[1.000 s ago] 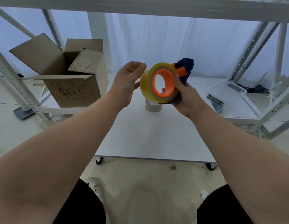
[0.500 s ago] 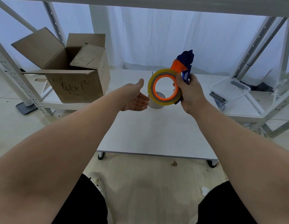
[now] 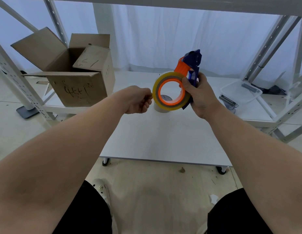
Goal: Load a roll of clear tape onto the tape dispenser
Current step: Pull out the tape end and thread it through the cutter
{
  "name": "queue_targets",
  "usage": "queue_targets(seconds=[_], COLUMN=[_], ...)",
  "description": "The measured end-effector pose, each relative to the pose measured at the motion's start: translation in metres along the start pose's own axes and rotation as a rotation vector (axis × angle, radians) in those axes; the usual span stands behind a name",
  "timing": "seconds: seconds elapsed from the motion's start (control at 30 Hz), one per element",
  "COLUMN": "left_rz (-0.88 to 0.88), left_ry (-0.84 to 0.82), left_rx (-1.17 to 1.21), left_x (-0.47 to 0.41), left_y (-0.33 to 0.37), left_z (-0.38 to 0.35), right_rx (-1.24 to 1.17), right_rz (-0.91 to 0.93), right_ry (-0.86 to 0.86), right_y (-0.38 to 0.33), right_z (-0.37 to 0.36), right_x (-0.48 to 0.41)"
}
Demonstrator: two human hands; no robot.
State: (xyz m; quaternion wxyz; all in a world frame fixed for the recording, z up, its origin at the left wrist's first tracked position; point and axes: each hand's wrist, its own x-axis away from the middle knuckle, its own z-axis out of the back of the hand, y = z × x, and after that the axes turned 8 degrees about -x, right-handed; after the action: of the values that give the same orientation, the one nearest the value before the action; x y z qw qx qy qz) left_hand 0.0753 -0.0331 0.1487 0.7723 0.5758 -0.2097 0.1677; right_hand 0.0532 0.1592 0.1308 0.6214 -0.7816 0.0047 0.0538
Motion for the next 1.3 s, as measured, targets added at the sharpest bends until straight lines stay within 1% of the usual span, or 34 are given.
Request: queue_targets(seconds=[0.1,0.17,0.2,0.23,0.3,0.37,0.47,0.53,0.6,0.73,0.8,0.87,0.97,1.03,1.17,1.3], left_rz=[-0.05,-0.136,-0.194,-0.244,-0.291,-0.274,-0.223,-0.245,-0.285,-0.316,-0.356,-0.377,-0.364,-0.368,-0.403,-0.491], left_ry=[0.071,0.111,0.124,0.127,0.091,0.03,-0.097,-0.148,-0.115,0.078,0.129,0.131,0.082,0.07,0.164,0.243], left_rx=[0.072,0.102,0.054,-0.044,-0.285,-0.435,-0.44,-0.448,-0.459,-0.381,-0.404,-0.454,-0.528,-0.499,-0.415,-0.496], left_x=[-0.002,-0.001,-0.001,0.001,0.005,0.009,0.011,0.011,0.013,0.011,0.008,0.008,0.008,0.008,0.008,0.006], left_y=[0.001,0.003,0.004,0.006,0.007,0.006,0.002,0.001,0.001,0.003,0.004,0.004,0.002,0.002,0.007,0.007], left_z=[0.005,0.012,0.014,0.014,0.009,0.002,0.001,0.004,0.001,-0.007,-0.008,-0.007,-0.004,-0.003,-0.006,-0.012], right_rx=[0.109,0.183,0.213,0.253,0.378,0.507,0.592,0.625,0.637,0.579,0.535,0.527,0.562,0.584,0.657,0.675], right_rz=[0.01,0.007,0.005,0.005,0.0,-0.018,-0.072,-0.122,-0.146,-0.109,-0.097,-0.073,0.005,0.068,0.181,0.199], right_ry=[-0.081,-0.145,-0.184,-0.227,-0.312,-0.373,-0.412,-0.443,-0.443,-0.413,-0.402,-0.388,-0.392,-0.377,-0.294,-0.283], right_y=[-0.004,-0.007,-0.007,-0.006,-0.001,0.004,0.007,0.007,0.008,0.01,0.011,0.012,0.013,0.012,0.013,0.016], right_z=[0.006,0.009,0.009,0.007,0.002,-0.002,-0.001,0.003,0.006,0.004,0.004,0.005,0.006,0.006,0.006,0.008], right_x=[0.004,0.009,0.011,0.013,0.015,0.017,0.018,0.018,0.017,0.016,0.016,0.017,0.019,0.019,0.017,0.015])
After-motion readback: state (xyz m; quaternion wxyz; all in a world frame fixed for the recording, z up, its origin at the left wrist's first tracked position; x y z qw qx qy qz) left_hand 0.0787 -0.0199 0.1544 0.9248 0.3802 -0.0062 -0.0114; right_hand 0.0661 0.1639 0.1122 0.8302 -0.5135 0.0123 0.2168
